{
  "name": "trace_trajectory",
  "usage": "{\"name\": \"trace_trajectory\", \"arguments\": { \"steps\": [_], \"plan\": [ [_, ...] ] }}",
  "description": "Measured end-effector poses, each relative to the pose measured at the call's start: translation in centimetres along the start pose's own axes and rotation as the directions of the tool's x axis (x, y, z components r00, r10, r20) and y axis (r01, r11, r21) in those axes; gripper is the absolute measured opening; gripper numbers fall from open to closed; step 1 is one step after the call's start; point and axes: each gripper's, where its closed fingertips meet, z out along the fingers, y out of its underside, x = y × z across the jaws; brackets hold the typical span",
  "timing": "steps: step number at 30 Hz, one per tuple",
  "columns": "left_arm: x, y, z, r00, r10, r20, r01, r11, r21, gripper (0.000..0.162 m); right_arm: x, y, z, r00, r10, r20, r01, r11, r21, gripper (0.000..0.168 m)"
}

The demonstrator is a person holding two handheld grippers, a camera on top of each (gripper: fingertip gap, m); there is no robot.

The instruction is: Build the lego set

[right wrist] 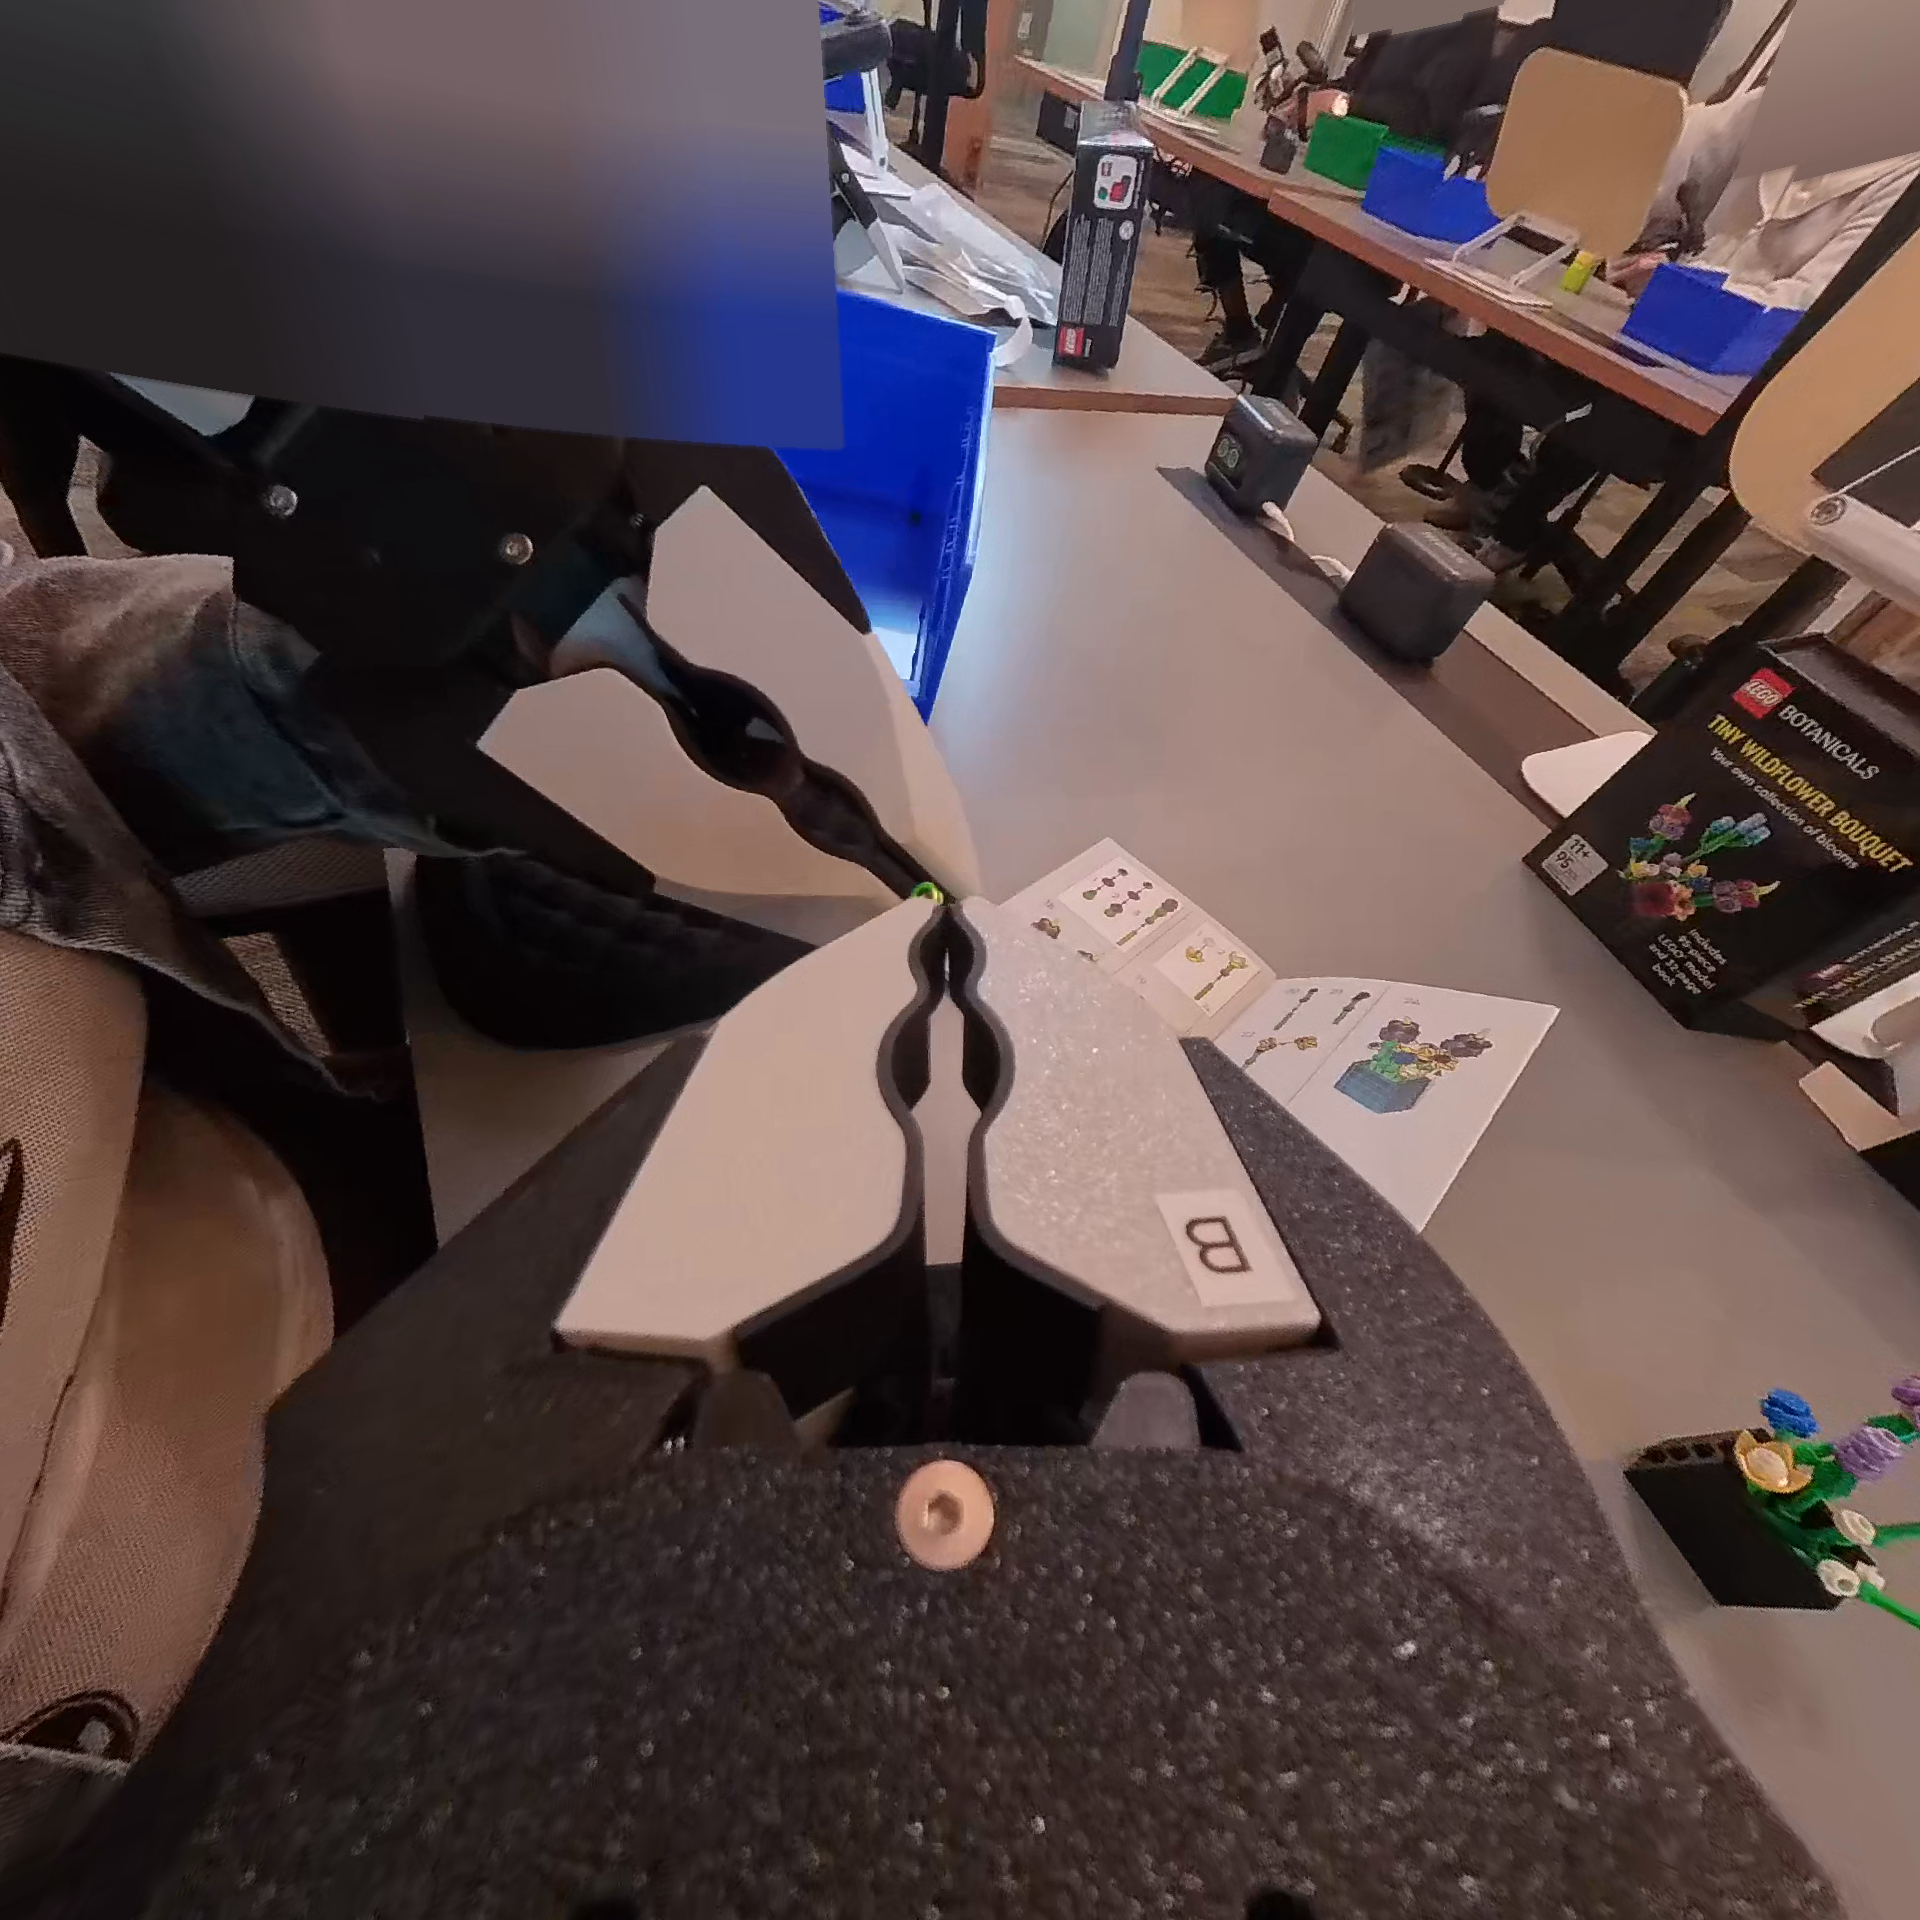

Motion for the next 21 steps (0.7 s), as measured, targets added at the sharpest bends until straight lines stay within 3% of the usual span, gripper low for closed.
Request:
{"name": "trace_trajectory", "arguments": {
  "steps": [1,7,9,11,15,21],
  "plan": [
    [0.0,0.0,-0.1,1.0,0.0,-0.001,0.0,1.0,0.001,0.002,0.0,0.0,0.0,1.0,0.003,-0.001,-0.003,1.0,0.001,0.0],
    [0.3,0.7,0.2,0.999,-0.031,-0.024,0.031,0.999,-0.027,0.002,0.8,0.9,-0.2,0.999,-0.015,-0.036,0.013,0.999,-0.047,0.001],
    [0.2,1.2,0.1,0.986,-0.158,-0.051,0.158,0.987,-0.013,0.002,2.9,1.5,-1.9,0.996,0.008,-0.086,-0.012,0.999,-0.049,0.011],
    [0.3,1.5,-0.3,0.921,-0.369,-0.123,0.374,0.927,0.02,0.002,5.1,4.3,-4.2,0.988,0.086,-0.125,-0.104,0.983,-0.15,0.016],
    [0.7,2.1,-0.9,0.718,-0.638,-0.279,0.671,0.741,0.032,0.002,4.7,11.3,-6.0,0.959,0.265,-0.102,-0.281,0.837,-0.47,0.025],
    [2.2,2.9,-0.2,0.694,-0.66,-0.287,0.682,0.731,-0.033,0.002,3.6,13.5,-4.4,0.947,0.308,-0.096,-0.301,0.734,-0.608,0.009]
  ]
}}
